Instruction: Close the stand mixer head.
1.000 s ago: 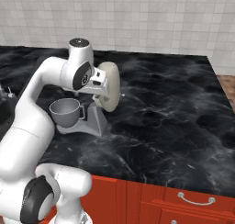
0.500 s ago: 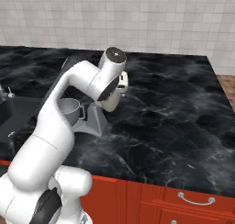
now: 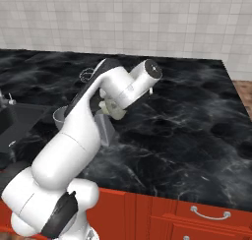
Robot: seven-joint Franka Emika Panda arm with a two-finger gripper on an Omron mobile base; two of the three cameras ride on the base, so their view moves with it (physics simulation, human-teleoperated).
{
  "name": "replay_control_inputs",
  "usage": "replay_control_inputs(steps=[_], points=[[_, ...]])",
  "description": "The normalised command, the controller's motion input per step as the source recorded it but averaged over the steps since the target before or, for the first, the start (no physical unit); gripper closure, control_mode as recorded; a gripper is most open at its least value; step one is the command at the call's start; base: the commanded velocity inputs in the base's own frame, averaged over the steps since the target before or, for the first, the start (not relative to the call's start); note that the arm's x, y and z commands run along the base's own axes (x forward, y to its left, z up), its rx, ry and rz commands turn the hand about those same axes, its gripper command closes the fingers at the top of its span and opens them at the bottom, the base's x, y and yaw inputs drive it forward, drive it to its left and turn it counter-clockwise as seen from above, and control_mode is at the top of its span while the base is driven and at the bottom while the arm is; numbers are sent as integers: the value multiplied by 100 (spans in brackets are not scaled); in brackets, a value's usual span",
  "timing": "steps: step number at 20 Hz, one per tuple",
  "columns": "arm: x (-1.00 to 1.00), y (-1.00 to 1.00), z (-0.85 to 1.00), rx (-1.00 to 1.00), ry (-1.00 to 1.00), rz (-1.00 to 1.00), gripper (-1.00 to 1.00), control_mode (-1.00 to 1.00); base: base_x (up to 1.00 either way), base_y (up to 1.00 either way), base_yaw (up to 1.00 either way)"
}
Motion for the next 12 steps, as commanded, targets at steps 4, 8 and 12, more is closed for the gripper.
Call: replay_control_inputs(steps=[4, 8, 12], points=[[42, 0, 0, 2, -8, 24, -100, -100, 0, 0, 0], [43, 0, 0, 2, -10, 26, -100, -100, 0, 0, 0], [46, 11, 0, 0, -12, 27, -100, -100, 0, 0, 0]])
